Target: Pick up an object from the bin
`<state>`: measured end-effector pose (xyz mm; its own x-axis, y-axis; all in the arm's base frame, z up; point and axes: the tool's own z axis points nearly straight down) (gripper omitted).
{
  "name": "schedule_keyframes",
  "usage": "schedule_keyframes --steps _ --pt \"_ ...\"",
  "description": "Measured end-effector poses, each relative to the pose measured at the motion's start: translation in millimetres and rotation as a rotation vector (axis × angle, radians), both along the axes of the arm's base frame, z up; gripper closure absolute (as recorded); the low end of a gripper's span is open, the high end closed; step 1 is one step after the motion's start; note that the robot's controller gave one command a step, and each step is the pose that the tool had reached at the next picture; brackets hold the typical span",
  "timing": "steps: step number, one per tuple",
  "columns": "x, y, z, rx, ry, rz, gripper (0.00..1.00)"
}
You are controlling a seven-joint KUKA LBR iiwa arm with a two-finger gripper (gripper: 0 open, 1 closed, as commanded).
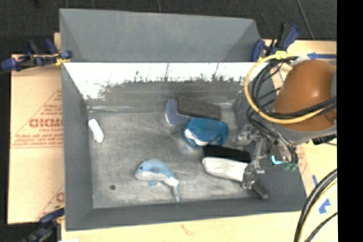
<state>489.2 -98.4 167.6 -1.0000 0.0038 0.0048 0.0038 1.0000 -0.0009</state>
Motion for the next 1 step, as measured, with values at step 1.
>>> schedule_keyframes --steps 1 --pt "1.9 0.2 3.6 -0.001 -0.008 0.003 0.00"
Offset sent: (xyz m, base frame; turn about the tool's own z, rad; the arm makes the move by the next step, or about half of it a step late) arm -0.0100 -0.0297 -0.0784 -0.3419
